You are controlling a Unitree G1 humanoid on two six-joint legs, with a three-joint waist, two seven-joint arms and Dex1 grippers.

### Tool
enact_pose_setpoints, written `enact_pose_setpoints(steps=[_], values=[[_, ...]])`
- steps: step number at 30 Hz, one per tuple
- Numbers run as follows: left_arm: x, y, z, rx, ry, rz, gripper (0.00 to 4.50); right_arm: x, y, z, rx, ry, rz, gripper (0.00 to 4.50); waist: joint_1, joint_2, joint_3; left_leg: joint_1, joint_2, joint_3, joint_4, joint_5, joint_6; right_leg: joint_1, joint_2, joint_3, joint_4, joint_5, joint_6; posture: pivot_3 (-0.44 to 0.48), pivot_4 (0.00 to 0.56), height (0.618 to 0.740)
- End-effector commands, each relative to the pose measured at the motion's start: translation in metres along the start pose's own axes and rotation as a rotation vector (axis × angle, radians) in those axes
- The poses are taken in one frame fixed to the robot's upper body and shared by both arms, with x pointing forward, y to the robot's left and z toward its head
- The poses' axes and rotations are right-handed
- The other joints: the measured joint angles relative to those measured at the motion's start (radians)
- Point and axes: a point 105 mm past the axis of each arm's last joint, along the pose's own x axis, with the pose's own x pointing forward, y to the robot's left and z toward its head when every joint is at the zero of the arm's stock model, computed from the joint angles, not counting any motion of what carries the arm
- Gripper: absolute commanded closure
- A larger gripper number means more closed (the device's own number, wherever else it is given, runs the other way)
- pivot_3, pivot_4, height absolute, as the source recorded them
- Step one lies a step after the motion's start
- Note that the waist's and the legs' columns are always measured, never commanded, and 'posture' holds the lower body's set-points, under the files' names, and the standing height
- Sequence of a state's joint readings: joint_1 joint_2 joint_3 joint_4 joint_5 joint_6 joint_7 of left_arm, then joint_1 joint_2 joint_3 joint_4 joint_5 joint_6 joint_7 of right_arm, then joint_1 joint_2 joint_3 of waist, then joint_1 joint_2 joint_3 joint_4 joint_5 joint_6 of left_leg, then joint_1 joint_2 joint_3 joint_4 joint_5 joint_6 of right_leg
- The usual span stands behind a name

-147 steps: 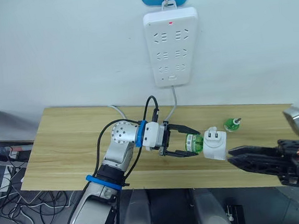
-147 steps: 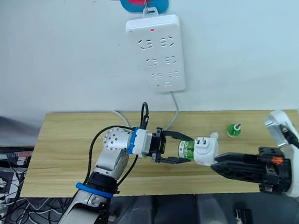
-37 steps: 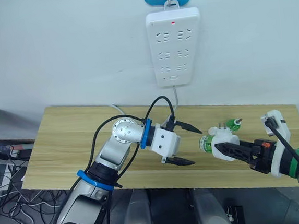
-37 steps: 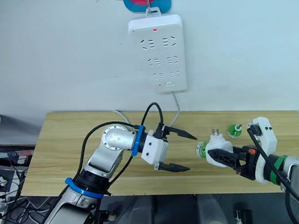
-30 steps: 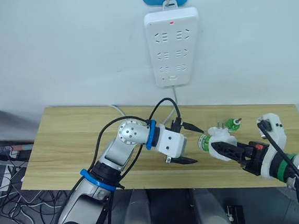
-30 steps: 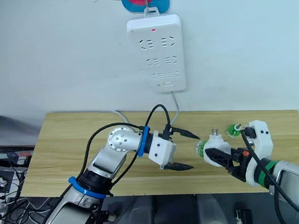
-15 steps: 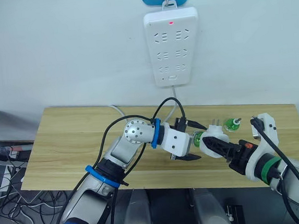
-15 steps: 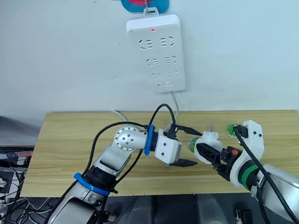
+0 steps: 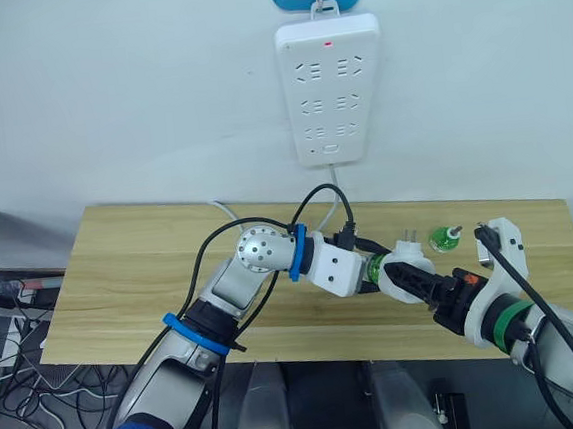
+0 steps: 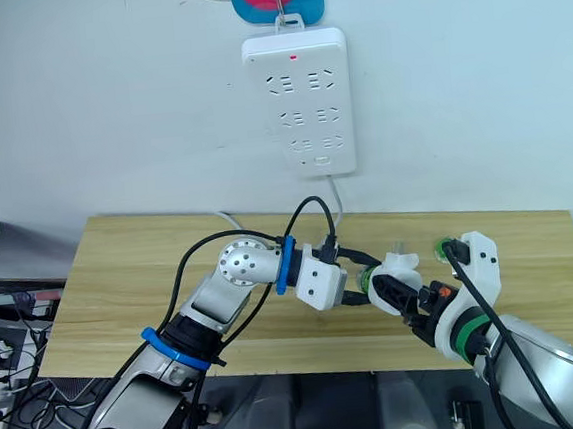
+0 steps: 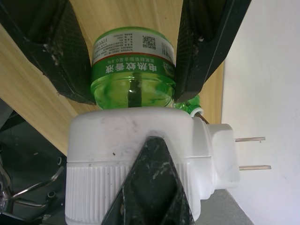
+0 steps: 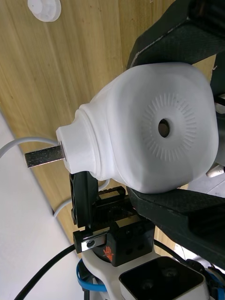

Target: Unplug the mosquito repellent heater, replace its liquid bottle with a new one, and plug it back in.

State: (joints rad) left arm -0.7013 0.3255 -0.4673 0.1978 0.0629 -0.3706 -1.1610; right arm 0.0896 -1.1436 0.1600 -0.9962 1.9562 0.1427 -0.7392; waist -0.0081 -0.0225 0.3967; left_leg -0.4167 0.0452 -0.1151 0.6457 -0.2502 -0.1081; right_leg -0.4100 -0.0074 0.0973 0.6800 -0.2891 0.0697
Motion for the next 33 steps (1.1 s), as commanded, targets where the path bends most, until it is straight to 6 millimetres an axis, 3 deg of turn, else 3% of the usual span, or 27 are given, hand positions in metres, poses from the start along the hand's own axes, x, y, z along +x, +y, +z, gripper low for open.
enact_pose_setpoints(steps=[1, 3, 7, 13, 18, 22, 27, 31, 33], values=[[0.005, -0.002, 0.005, -0.003, -0.026, -0.004, 2.28, -0.006, 0.017, 0.001, -0.036, 0.001, 0.096, 0.67, 0.000, 0.000, 0.000, 0.000, 0.000, 0.000, 0.000, 0.000, 0.000, 0.000, 0.000, 0.000, 0.000, 0.000, 0.000, 0.036, 0.384, 0.740], [0.005, 0.001, 0.004, -0.016, -0.029, 0.010, 2.28, -0.007, 0.015, 0.004, -0.060, -0.005, 0.101, 0.03, 0.000, 0.000, 0.000, 0.000, 0.000, 0.000, 0.000, 0.000, 0.000, 0.000, 0.000, 0.000, 0.000, 0.000, 0.000, 0.027, 0.385, 0.740], [0.007, 0.008, 0.003, -0.052, -0.048, 0.052, 2.28, -0.012, 0.020, 0.017, -0.178, -0.026, 0.174, 0.03, 0.000, 0.000, 0.000, 0.000, 0.000, 0.000, 0.000, 0.000, 0.001, 0.000, 0.000, 0.000, 0.000, 0.000, 0.000, 0.003, 0.389, 0.740], [0.010, 0.013, 0.003, -0.116, -0.117, 0.124, 2.28, -0.028, 0.012, 0.035, -0.308, -0.058, 0.174, 0.03, -0.001, 0.000, 0.000, 0.000, 0.000, 0.000, 0.001, 0.000, 0.001, 0.000, 0.000, 0.000, 0.000, 0.000, 0.000, -0.037, 0.388, 0.740], [0.010, 0.025, 0.000, -0.303, -0.189, 0.260, 2.28, -0.044, 0.013, 0.046, -0.488, -0.069, 0.116, 0.03, -0.012, -0.001, -0.001, 0.000, 0.000, 0.000, 0.001, 0.000, 0.001, 0.001, -0.001, 0.000, 0.001, 0.000, 0.000, -0.051, 0.380, 0.740], [0.015, 0.027, 0.010, -0.429, -0.317, 0.339, 2.28, -0.053, 0.011, 0.052, -0.572, -0.159, 0.008, 0.03, -0.020, -0.001, -0.001, 0.000, 0.000, 0.000, 0.000, 0.000, 0.001, 0.001, 0.000, 0.000, 0.000, 0.000, 0.000, -0.061, 0.371, 0.740], [0.020, 0.028, 0.017, -0.490, -0.388, 0.402, 2.28, -0.048, 0.004, 0.056, -0.672, -0.218, -0.054, 0.03, -0.024, -0.001, -0.001, 0.000, -0.001, 0.001, 0.002, 0.000, 0.000, 0.001, 0.000, 0.000, 0.001, 0.000, 0.000, -0.074, 0.369, 0.740], [0.023, 0.028, 0.025, -0.492, -0.430, 0.406, 2.28, -0.036, -0.001, 0.057, -0.604, -0.375, -0.043, 0.03, -0.026, -0.001, -0.003, 0.001, 0.000, 0.001, 0.001, 0.001, 0.000, 0.000, 0.000, 0.000, 0.001, 0.000, 0.000, -0.072, 0.365, 0.740], [0.022, 0.032, 0.027, -0.497, -0.452, 0.420, 2.28, -0.027, 0.000, 0.047, -0.604, -0.413, -0.015, 0.03, -0.028, 0.002, -0.005, 0.000, -0.001, 0.001, 0.001, 0.001, 0.000, 0.000, 0.000, 0.001, 0.000, 0.000, 0.000, -0.070, 0.362, 0.740]])
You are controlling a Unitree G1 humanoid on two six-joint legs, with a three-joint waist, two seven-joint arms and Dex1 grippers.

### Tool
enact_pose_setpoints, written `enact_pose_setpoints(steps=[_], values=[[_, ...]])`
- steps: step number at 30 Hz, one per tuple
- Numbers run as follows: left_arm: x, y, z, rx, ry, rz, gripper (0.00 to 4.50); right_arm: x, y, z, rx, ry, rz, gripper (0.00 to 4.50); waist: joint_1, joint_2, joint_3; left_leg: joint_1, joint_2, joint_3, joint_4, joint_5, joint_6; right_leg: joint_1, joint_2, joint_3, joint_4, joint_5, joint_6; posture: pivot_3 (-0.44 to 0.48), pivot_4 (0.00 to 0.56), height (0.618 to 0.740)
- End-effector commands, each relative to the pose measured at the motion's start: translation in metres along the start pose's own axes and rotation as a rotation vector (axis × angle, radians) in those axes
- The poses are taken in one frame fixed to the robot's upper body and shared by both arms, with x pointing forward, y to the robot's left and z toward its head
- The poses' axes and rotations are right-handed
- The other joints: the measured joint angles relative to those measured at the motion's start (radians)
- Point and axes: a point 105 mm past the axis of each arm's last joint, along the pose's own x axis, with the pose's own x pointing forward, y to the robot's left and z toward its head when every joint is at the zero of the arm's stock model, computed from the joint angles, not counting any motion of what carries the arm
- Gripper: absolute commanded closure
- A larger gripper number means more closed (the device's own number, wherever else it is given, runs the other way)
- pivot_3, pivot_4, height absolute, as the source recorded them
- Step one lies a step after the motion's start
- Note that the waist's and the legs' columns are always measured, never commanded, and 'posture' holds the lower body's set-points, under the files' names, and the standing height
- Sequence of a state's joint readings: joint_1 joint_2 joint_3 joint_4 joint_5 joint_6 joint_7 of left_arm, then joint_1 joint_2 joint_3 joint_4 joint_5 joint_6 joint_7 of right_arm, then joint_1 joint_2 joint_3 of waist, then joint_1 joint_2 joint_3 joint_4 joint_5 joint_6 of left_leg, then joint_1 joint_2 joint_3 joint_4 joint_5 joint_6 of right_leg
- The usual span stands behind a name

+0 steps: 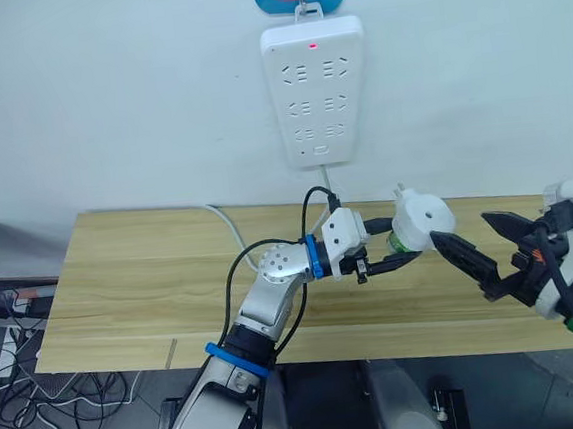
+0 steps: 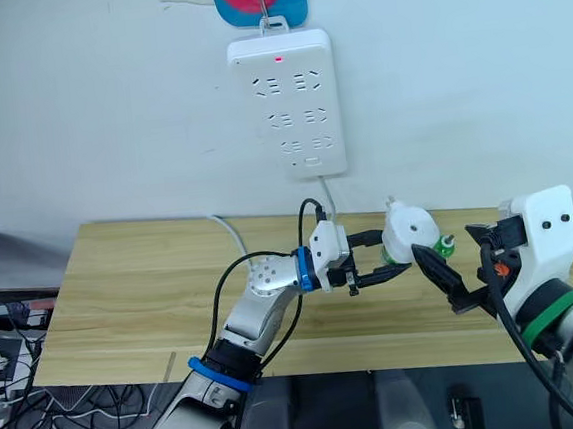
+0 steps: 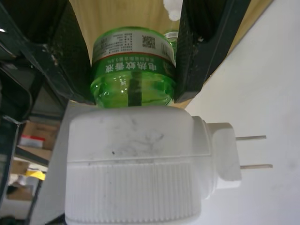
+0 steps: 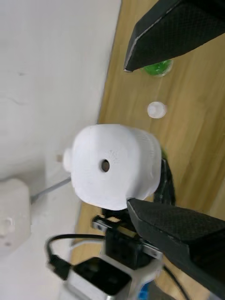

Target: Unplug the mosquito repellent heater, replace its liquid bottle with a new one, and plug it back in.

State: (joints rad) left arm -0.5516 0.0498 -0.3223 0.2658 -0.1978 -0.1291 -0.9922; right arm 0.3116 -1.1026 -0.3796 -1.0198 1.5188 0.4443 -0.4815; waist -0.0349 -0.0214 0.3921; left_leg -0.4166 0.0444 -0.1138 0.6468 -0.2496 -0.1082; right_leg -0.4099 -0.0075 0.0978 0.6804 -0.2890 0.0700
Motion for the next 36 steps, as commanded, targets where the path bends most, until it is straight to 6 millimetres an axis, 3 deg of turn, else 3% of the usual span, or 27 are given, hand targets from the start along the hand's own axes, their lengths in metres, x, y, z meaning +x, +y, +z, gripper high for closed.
enact_pose_setpoints(steps=[1, 10, 31, 36], values=[[0.011, -0.004, 0.028, 0.028, -0.125, -0.014, 2.28, 0.003, 0.014, -0.010, -0.019, -0.094, 0.019, 0.03, -0.001, 0.001, -0.001, 0.000, 0.000, 0.001, 0.000, 0.000, 0.000, 0.000, 0.000, 0.001, 0.000, 0.000, 0.000, -0.068, 0.361, 0.740], [0.019, -0.002, 0.033, 0.015, -0.143, -0.026, 2.28, 0.007, 0.045, -0.021, 0.005, -0.227, 0.041, 0.03, -0.007, 0.002, -0.004, 0.000, 0.000, 0.000, 0.000, 0.000, -0.001, 0.000, 0.000, 0.000, 0.000, 0.000, 0.000, -0.065, 0.348, 0.740], [0.020, -0.004, 0.029, 0.016, -0.123, -0.044, 2.28, 0.011, 0.035, 0.006, -0.062, -0.334, -0.063, 0.03, -0.011, 0.003, -0.007, 0.000, 0.000, 0.000, 0.001, 0.000, 0.000, 0.000, 0.000, 0.000, 0.001, 0.000, 0.000, -0.061, 0.357, 0.740], [0.020, -0.006, 0.030, 0.015, -0.124, -0.049, 2.28, 0.014, 0.038, 0.002, -0.028, -0.303, -0.048, 0.03, -0.011, 0.003, -0.007, 0.000, 0.000, 0.000, 0.001, 0.000, 0.000, 0.000, -0.001, 0.000, 0.001, 0.000, 0.000, -0.059, 0.358, 0.740]])
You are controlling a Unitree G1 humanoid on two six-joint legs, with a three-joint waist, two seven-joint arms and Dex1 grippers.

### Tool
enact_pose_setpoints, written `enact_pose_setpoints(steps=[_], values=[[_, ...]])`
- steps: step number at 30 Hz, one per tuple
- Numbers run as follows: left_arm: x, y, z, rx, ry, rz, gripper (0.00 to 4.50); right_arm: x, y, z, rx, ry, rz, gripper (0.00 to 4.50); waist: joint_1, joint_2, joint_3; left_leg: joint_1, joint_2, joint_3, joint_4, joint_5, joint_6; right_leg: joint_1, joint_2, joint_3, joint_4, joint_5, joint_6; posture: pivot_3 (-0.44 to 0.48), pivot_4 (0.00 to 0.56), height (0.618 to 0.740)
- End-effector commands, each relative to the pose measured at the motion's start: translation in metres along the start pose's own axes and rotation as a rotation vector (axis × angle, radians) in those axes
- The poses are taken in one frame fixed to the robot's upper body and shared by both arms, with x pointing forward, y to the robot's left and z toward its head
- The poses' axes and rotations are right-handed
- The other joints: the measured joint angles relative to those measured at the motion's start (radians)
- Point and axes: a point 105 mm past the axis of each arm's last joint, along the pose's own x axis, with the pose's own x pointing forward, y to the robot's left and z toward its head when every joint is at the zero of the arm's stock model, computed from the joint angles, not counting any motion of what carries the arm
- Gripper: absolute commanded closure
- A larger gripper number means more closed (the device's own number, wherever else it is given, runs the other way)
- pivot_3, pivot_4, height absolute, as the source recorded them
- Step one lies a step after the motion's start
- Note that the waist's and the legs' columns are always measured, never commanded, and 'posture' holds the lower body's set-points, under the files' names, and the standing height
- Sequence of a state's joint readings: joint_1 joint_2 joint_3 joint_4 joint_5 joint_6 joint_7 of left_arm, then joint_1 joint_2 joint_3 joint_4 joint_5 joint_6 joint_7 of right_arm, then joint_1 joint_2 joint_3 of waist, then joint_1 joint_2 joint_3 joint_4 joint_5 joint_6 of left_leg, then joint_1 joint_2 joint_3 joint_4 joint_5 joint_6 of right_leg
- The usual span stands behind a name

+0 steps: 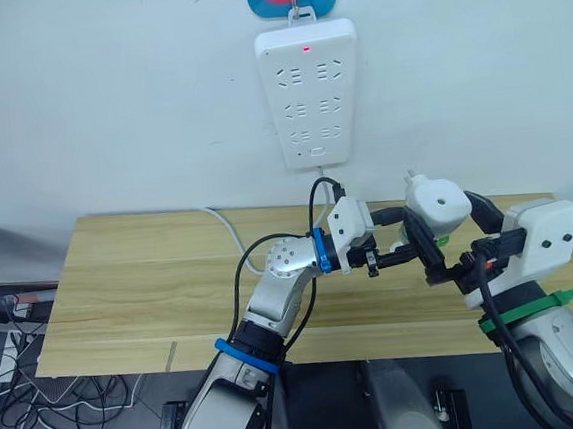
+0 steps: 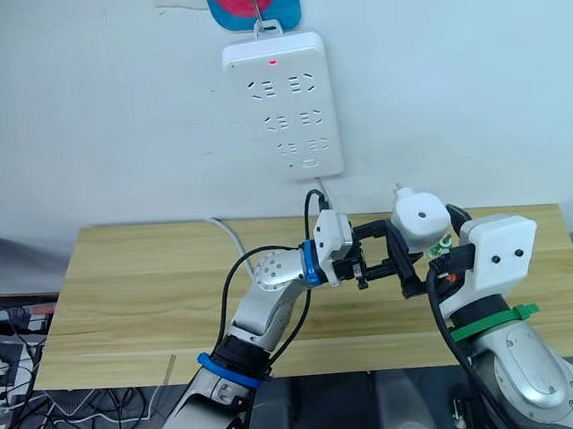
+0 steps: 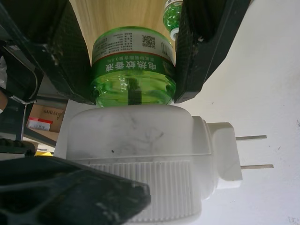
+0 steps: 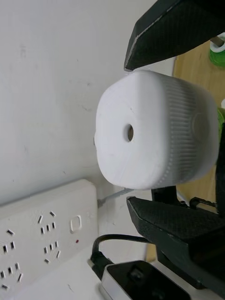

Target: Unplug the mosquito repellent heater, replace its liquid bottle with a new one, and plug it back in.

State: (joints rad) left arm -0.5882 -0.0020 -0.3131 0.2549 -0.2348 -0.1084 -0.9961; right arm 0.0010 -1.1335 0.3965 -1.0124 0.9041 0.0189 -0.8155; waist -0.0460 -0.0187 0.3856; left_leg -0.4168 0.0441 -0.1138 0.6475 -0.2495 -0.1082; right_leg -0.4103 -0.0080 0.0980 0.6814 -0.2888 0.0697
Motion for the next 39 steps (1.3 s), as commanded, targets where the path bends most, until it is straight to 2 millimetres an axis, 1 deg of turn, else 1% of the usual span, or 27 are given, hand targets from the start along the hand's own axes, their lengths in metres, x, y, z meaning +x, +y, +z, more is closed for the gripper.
enact_pose_setpoints(steps=[1, 7, 10, 11, 12, 13, 26, 33, 36, 38, 39], values=[[0.007, -0.007, 0.010, 0.024, -0.042, -0.033, 2.28, -0.004, 0.008, 0.003, 0.043, 0.002, 0.029, 0.03, 0.000, 0.000, 0.000, 0.000, 0.000, 0.000, 0.000, 0.000, 0.000, 0.000, 0.000, 0.000, 0.000, 0.000, 0.000, -0.056, 0.357, 0.740], [0.007, -0.006, 0.012, 0.020, -0.048, -0.036, 2.28, -0.006, 0.006, 0.001, 0.050, 0.010, 0.023, 0.03, 0.000, 0.000, 0.000, 0.000, 0.000, 0.000, 0.000, 0.000, 0.000, 0.000, 0.000, 0.000, 0.000, 0.000, 0.000, -0.056, 0.358, 0.740], [0.007, -0.007, 0.011, 0.017, -0.048, -0.038, 2.28, -0.010, 0.004, -0.002, 0.048, 0.008, 0.020, 0.60, 0.000, 0.000, 0.000, 0.000, 0.000, 0.000, 0.000, 0.000, 0.000, 0.000, 0.000, 0.000, 0.000, 0.000, 0.000, -0.056, 0.360, 0.740], [0.007, -0.007, 0.011, 0.016, -0.049, -0.038, 2.28, -0.011, 0.004, -0.003, 0.048, 0.011, 0.019, 0.90, 0.000, 0.000, 0.000, 0.000, 0.000, 0.000, 0.000, 0.000, 0.000, 0.000, 0.000, 0.000, 0.000, 0.000, 0.000, -0.056, 0.360, 0.740], [0.007, -0.007, 0.011, 0.015, -0.050, -0.039, 2.28, -0.013, 0.004, -0.004, 0.047, 0.012, 0.020, 1.32, 0.000, 0.000, 0.000, 0.000, 0.000, 0.000, 0.000, 0.000, 0.000, 0.000, 0.000, 0.000, 0.000, 0.000, 0.000, -0.055, 0.361, 0.740], [0.008, -0.008, 0.012, 0.014, -0.051, -0.040, 2.28, -0.014, 0.004, -0.005, 0.047, 0.011, 0.019, 1.56, 0.000, 0.000, 0.000, 0.000, 0.000, 0.000, 0.000, 0.000, 0.000, 0.000, 0.000, 0.000, 0.000, 0.000, 0.000, -0.055, 0.362, 0.740], [0.007, -0.012, 0.012, 0.001, -0.057, -0.056, 2.28, -0.034, 0.005, -0.022, 0.041, 0.029, 0.016, 1.58, -0.002, 0.000, 0.000, 0.001, 0.000, 0.000, 0.000, 0.000, 0.000, 0.000, 0.000, 0.000, 0.000, 0.000, 0.000, -0.053, 0.361, 0.740], [0.008, -0.013, 0.013, -0.005, -0.064, -0.063, 2.28, -0.033, 0.004, -0.021, 0.031, 0.019, 0.011, 1.58, -0.002, 0.000, -0.001, 0.000, 0.000, 0.000, 0.000, 0.000, 0.000, 0.000, 0.000, 0.000, 0.001, 0.000, 0.000, -0.052, 0.359, 0.740], [0.008, -0.013, 0.014, 0.006, -0.064, -0.063, 2.28, -0.028, 0.003, -0.017, 0.030, 0.004, 0.009, 1.58, -0.003, 0.000, -0.001, 0.000, 0.000, 0.000, 0.000, 0.000, 0.000, 0.000, 0.000, 0.000, 0.001, 0.000, 0.000, -0.052, 0.357, 0.740], [0.008, -0.014, 0.013, -0.005, -0.061, -0.069, 1.56, -0.021, 0.002, -0.011, 0.030, -0.010, 0.015, 1.58, -0.004, 0.000, -0.001, 0.000, 0.000, 0.000, 0.000, 0.000, 0.000, 0.000, 0.000, 0.000, 0.001, 0.000, 0.000, -0.052, 0.359, 0.740], [0.007, -0.014, 0.013, -0.009, -0.059, -0.071, 1.32, -0.018, 0.002, -0.008, 0.031, -0.015, 0.017, 1.58, -0.005, 0.000, -0.001, 0.000, 0.000, 0.000, 0.001, 0.000, 0.000, 0.000, 0.000, 0.000, 0.001, 0.000, 0.000, -0.052, 0.359, 0.740]])
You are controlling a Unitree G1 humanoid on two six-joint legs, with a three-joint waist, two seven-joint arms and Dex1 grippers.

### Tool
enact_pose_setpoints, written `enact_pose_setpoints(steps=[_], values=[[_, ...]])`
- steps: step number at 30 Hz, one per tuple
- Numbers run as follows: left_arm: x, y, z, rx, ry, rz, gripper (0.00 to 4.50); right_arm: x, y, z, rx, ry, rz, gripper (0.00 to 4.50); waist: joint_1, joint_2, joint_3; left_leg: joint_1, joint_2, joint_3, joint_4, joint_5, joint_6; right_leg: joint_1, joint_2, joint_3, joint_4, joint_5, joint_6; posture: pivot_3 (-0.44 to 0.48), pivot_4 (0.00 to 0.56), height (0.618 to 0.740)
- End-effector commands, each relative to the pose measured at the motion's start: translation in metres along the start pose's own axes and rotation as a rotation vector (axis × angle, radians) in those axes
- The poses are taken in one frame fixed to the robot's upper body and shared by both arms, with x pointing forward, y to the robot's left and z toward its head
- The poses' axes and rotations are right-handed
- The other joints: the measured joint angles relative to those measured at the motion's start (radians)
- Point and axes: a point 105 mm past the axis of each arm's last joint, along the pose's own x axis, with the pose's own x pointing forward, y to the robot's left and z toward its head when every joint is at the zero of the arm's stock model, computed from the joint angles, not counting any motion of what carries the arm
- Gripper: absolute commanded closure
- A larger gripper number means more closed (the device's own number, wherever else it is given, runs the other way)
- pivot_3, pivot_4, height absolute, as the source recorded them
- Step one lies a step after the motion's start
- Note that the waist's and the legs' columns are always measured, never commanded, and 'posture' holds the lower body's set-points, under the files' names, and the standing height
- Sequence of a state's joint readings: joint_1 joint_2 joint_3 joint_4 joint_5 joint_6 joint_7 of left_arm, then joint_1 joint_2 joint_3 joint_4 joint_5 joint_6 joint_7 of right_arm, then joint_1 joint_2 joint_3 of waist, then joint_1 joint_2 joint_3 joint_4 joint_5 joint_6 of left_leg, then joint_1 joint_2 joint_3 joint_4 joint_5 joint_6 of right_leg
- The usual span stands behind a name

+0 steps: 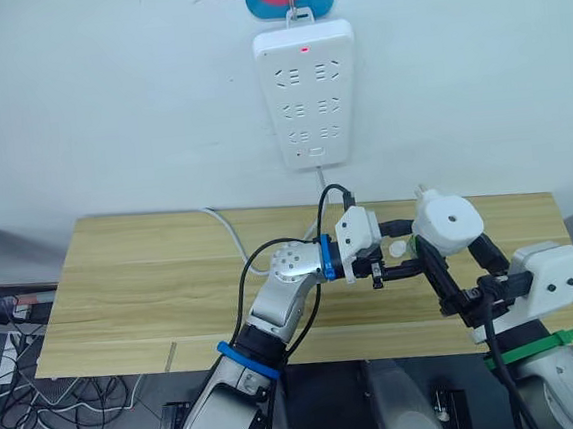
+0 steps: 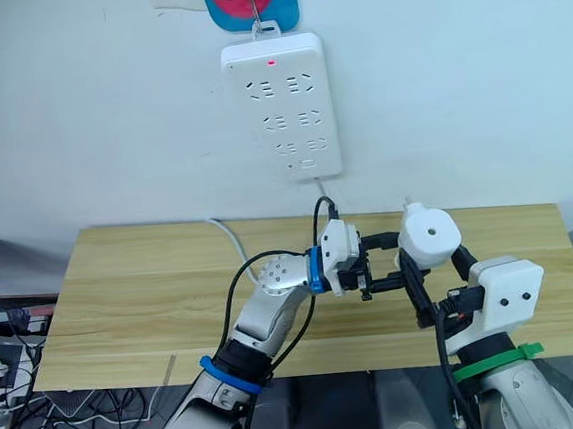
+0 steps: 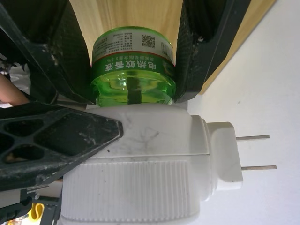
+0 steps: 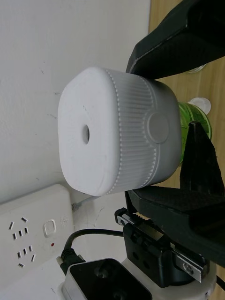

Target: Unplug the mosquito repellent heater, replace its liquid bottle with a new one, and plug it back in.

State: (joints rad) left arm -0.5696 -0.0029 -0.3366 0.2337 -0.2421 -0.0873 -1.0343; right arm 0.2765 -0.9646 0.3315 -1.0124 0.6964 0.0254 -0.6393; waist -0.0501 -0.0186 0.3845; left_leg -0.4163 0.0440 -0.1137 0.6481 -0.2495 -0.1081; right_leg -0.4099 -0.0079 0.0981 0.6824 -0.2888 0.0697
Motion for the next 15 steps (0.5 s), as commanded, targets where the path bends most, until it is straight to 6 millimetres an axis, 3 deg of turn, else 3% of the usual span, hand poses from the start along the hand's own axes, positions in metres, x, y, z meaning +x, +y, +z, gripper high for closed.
enact_pose_setpoints(steps=[1, 4, 11, 15], values=[[0.005, -0.003, 0.015, 0.013, -0.060, -0.016, 1.01, 0.007, 0.003, 0.016, 0.015, -0.036, 0.018, 1.58, -0.001, 0.000, 0.000, 0.000, 0.000, 0.000, 0.000, 0.000, 0.000, 0.000, 0.000, 0.000, 0.000, 0.000, 0.000, -0.051, 0.355, 0.740], [-0.002, -0.003, 0.015, 0.016, -0.047, -0.020, 0.03, 0.015, 0.002, 0.024, 0.013, -0.041, 0.014, 1.58, -0.001, 0.000, -0.001, 0.000, 0.000, 0.000, 0.000, 0.000, 0.000, 0.000, 0.000, 0.000, 0.000, 0.000, 0.000, -0.048, 0.354, 0.740], [-0.035, 0.009, 0.015, 0.012, 0.027, 0.042, 0.03, 0.022, -0.002, 0.033, -0.004, -0.026, 0.006, 1.58, -0.003, 0.000, -0.004, 0.000, 0.000, -0.001, 0.000, -0.001, 0.001, 0.000, 0.000, -0.001, 0.000, 0.000, 0.000, -0.036, 0.342, 0.740], [-0.058, 0.011, 0.028, 0.033, 0.034, 0.061, 0.03, 0.023, -0.001, 0.038, -0.031, -0.026, 0.049, 1.58, -0.002, 0.000, -0.005, 0.000, 0.000, -0.001, 0.000, 0.000, 0.000, 0.000, 0.000, -0.001, 0.000, 0.000, 0.000, -0.032, 0.332, 0.740]])
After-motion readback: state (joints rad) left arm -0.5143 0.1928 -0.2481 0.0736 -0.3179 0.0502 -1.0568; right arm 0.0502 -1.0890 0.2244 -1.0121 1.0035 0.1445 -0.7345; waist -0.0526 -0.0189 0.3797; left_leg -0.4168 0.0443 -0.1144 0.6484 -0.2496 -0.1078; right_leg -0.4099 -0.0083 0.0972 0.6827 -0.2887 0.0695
